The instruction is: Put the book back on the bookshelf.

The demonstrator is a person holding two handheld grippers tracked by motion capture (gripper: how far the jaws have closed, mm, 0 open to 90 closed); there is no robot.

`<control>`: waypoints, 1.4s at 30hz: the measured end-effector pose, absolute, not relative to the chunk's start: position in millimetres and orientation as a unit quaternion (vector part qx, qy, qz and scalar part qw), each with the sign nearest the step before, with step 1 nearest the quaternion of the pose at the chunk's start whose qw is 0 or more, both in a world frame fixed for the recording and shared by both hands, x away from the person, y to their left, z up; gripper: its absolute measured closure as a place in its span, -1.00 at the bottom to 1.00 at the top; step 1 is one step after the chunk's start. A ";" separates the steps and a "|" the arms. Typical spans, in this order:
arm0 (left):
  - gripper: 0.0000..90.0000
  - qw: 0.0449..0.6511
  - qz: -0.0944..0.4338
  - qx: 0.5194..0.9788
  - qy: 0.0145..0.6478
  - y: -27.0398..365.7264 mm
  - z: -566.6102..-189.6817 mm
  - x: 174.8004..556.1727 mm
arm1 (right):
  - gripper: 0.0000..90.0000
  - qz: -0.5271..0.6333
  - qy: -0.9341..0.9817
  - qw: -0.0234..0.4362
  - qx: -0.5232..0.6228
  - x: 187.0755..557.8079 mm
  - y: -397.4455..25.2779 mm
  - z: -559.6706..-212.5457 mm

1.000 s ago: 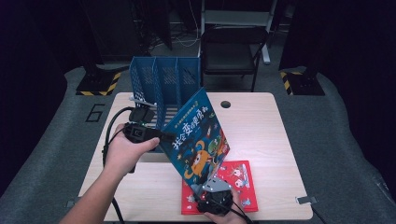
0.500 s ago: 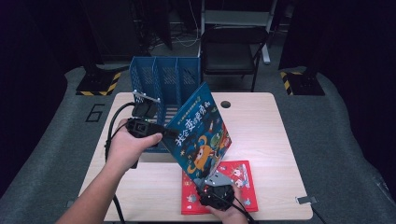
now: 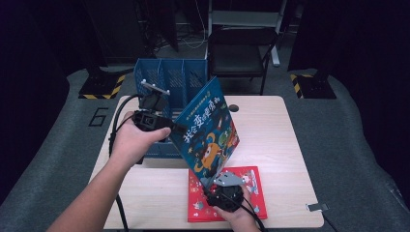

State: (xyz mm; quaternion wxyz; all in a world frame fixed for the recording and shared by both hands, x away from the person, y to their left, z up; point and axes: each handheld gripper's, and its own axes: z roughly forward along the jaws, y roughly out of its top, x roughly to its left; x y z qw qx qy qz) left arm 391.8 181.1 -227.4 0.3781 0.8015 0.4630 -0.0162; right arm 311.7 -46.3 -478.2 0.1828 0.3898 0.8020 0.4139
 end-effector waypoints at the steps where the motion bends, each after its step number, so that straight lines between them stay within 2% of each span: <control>1: 0.81 0.378 -0.013 0.801 0.464 180.9 -224.9 392.2 | -0.16 0.412 0.805 0.187 0.383 313.6 -47.2 -476.5; 24: 0.81 0.381 0.005 0.797 0.469 188.5 -193.2 394.6 | -0.14 0.461 0.772 0.156 0.410 332.3 -43.9 -456.3; 32: 0.81 0.382 0.005 0.795 0.471 191.0 -187.0 394.2 | -0.10 0.478 0.761 0.122 0.421 338.4 -45.3 -455.1; 34: 0.82 0.385 0.006 0.794 0.470 192.1 -185.5 394.2 | -0.09 0.490 0.754 0.086 0.429 341.2 -46.9 -455.3; 42: 0.81 0.380 0.015 0.796 0.470 189.6 -181.1 395.4 | -0.05 0.493 0.749 0.094 0.432 341.9 -44.2 -453.6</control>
